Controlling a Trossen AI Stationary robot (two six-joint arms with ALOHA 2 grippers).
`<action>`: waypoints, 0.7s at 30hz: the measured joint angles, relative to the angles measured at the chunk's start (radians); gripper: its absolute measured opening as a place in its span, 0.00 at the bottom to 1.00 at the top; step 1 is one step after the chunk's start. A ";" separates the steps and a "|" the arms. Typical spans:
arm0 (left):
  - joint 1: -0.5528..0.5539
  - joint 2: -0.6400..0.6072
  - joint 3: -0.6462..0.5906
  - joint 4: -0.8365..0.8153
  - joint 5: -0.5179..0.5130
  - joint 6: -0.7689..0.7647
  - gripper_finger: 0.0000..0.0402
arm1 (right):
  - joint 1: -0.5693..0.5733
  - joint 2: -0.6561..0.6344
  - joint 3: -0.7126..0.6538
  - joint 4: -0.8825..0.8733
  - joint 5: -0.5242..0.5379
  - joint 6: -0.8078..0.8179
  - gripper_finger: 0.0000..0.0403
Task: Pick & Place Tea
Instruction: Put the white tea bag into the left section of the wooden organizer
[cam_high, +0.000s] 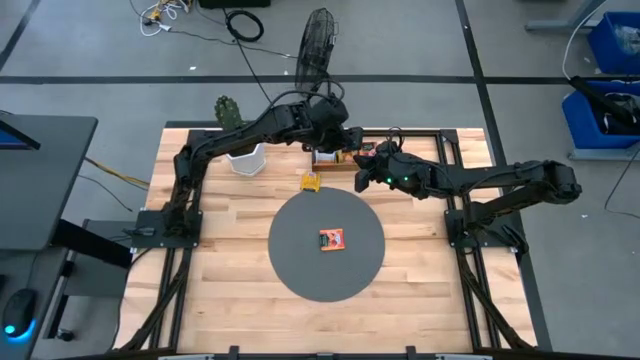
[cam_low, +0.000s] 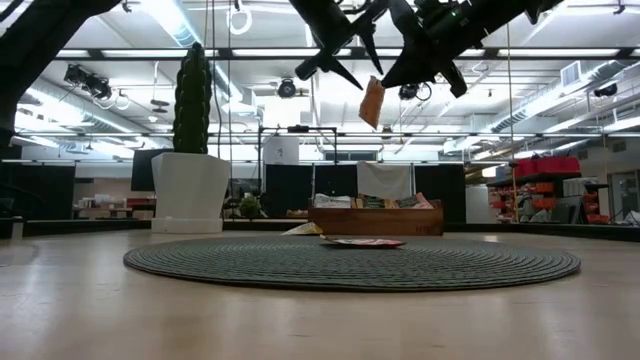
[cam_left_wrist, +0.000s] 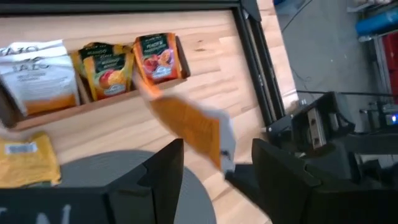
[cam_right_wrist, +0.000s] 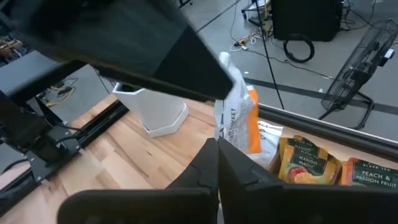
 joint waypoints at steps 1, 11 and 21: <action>0.000 0.004 0.000 0.004 -0.001 0.000 0.49 | 0.000 0.000 0.000 0.000 0.000 0.000 0.00; 0.002 0.018 -0.001 0.013 -0.009 0.022 0.49 | 0.000 0.000 0.000 0.001 -0.025 -0.018 0.00; 0.007 0.018 -0.001 0.012 -0.027 0.048 0.36 | 0.000 0.000 0.000 0.006 -0.025 -0.019 0.00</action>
